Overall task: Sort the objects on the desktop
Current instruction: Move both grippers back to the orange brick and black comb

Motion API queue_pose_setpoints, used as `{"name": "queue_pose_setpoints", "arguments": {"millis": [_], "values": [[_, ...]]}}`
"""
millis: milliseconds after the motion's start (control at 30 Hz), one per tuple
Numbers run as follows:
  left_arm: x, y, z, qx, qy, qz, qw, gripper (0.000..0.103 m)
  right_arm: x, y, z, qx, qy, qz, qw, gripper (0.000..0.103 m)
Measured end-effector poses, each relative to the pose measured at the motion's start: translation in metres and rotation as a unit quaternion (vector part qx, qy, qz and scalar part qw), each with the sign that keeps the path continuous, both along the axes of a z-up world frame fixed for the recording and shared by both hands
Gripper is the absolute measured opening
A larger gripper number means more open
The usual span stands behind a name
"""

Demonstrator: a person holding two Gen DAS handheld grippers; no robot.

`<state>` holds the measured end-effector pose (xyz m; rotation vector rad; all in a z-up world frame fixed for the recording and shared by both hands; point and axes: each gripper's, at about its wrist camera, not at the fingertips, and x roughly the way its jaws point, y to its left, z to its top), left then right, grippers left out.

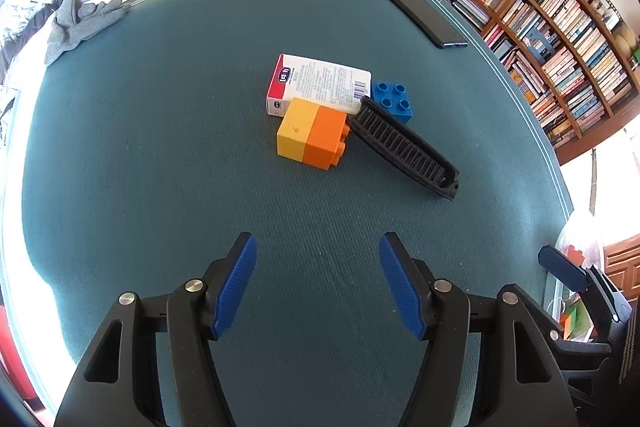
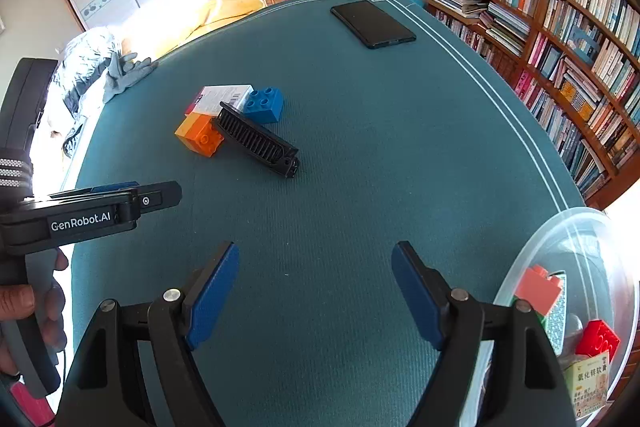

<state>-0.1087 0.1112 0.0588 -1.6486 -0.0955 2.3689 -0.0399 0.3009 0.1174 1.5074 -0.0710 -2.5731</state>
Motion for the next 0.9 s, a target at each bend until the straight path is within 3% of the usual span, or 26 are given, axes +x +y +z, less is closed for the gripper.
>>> {"name": "queue_pose_setpoints", "arguments": {"millis": [433,900], "values": [[-0.038,-0.007,-0.014,0.006,-0.004,0.001,1.0,0.067,-0.034,-0.017,-0.012,0.031,0.0,0.002,1.0,0.082],[-0.066,-0.001,-0.027,0.001,-0.004,-0.018,0.9998,0.067,-0.067,-0.046,-0.023,0.062,0.022,0.065,0.996,0.082]]}}
